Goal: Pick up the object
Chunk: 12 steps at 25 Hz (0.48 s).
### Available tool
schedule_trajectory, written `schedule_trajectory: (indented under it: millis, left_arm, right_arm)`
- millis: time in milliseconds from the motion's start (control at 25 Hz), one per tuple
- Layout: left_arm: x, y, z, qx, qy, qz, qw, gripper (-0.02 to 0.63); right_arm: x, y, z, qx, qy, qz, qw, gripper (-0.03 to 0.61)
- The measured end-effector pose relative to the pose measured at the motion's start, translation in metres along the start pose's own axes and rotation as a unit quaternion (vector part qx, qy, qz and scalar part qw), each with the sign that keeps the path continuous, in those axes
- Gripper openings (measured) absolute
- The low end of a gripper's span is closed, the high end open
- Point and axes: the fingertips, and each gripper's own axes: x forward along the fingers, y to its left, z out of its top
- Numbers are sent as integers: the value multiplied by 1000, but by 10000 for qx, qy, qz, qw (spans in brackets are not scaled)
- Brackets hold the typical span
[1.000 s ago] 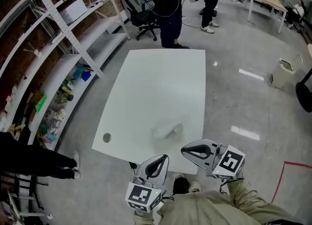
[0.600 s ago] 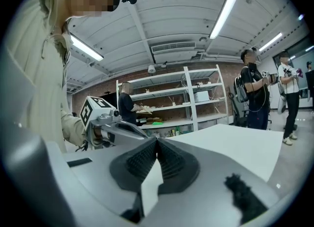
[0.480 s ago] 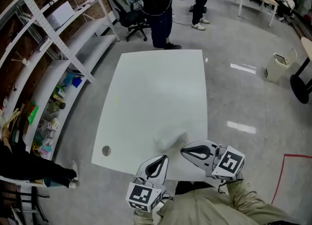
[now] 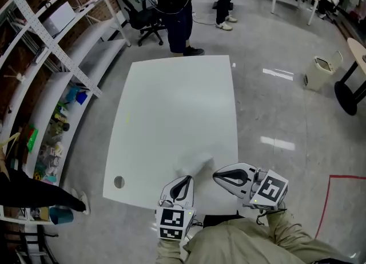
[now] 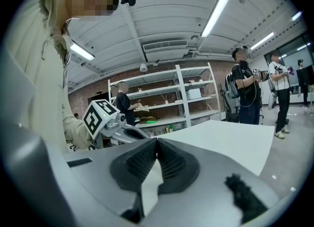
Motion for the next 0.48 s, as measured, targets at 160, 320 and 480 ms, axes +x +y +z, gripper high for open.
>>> schedule_trajectory:
  millis: [160,320,480]
  left_arm:
    - [17,3,-5,352,538,259,9976,68]
    - [46,-1,-23,1278,1410,388,9809,134]
    - [71,3,-52,2344,2472,473,9390,265]
  right_arm:
    - [-3,-5,5,78,-32,81,9999,5]
    - [-6,-14,4,105,-76,104,9999,5]
    - [-3,-20,2,189,-78,121,9997,5]
